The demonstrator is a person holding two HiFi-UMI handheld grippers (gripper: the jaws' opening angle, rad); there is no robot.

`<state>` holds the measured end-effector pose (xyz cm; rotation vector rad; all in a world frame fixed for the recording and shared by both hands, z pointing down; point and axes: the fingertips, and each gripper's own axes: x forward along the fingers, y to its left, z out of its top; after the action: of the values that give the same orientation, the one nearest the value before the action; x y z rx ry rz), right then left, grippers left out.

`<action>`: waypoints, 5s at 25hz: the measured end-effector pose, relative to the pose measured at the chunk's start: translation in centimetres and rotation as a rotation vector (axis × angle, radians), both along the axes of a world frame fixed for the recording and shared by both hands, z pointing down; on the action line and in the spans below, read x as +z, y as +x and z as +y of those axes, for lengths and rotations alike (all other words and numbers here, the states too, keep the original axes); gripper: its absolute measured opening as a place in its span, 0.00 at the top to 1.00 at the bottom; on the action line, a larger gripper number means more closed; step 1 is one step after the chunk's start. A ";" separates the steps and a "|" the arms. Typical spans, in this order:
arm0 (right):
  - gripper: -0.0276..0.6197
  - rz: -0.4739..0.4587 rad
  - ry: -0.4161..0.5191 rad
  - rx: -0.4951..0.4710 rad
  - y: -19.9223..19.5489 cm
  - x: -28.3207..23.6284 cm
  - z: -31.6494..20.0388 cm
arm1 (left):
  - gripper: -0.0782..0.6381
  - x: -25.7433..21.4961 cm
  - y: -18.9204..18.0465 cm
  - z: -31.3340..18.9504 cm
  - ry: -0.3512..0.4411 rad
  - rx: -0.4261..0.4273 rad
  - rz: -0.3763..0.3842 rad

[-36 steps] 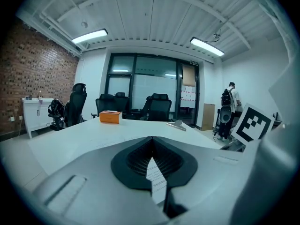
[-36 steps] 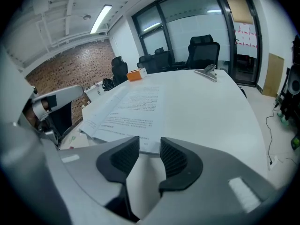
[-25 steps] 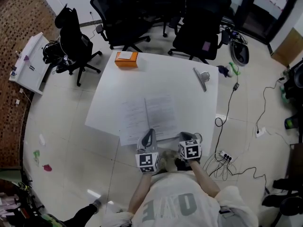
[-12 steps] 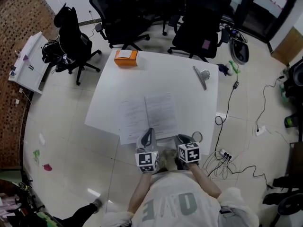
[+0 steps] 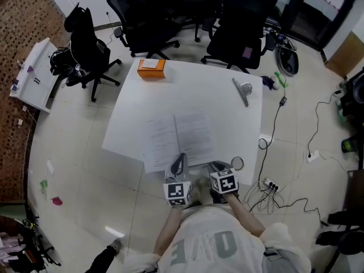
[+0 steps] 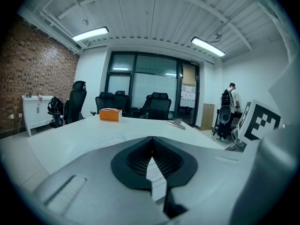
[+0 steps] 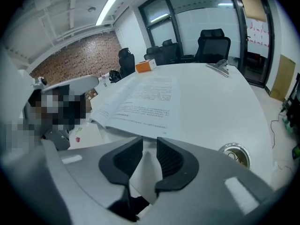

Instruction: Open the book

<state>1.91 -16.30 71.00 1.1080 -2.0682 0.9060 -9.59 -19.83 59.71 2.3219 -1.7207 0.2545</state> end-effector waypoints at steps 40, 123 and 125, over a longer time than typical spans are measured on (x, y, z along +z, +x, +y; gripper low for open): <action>0.77 -0.193 0.187 0.038 -2.5 -5.4 -4.0 | 0.64 6.4 4.5 1.7 -0.169 0.231 -0.204; 0.95 0.043 0.142 -0.103 -3.4 -0.1 -3.3 | 0.46 9.2 -14.4 6.4 -0.234 -0.443 -0.222; 0.95 0.045 0.146 -0.107 -3.4 -0.1 -3.3 | 0.46 9.2 -14.5 6.5 -0.231 -0.446 -0.219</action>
<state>-1.49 -19.61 70.91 1.0701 -2.1614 0.6815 -24.04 -13.34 68.95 1.7470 -2.1268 0.6008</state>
